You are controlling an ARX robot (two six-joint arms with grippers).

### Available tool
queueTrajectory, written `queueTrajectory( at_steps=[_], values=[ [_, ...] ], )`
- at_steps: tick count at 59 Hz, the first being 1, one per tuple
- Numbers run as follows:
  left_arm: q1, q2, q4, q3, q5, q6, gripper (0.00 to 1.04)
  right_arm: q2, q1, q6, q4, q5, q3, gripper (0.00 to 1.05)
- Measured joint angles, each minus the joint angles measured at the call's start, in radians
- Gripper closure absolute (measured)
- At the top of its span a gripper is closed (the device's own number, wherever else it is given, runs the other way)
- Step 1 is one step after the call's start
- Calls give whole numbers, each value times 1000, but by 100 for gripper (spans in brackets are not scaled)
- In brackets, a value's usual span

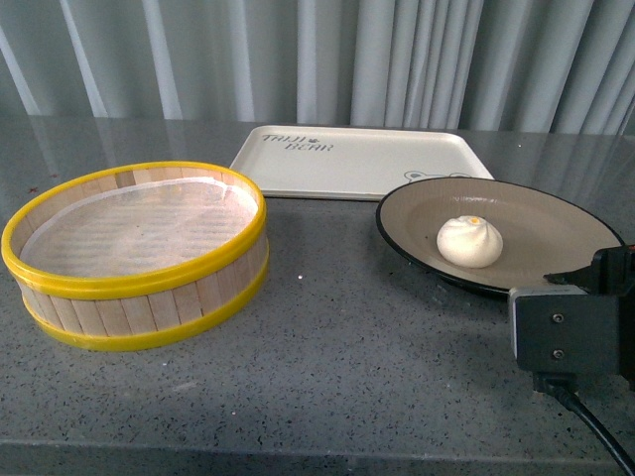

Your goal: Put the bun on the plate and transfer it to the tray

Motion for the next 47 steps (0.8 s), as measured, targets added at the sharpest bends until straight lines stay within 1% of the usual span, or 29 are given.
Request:
queueTrajectory(
  at_steps=[6,13,22,28,47],
  values=[
    [0,0,0,0,0,0,7,5,-14,-48,84,-17,-26,101],
    [0,0,0,0,0,0,7,-1,-21,-105,104,-42,-35,101],
    [0,0,0,0,0,0,7,-51,-31,-145,54,-68,-27,101],
    [0,0,0,0,0,0,7,-68,-50,-170,13,-81,13,101],
    [0,0,0,0,0,0,7,1,-125,-158,-38,-87,252,102]
  ],
)
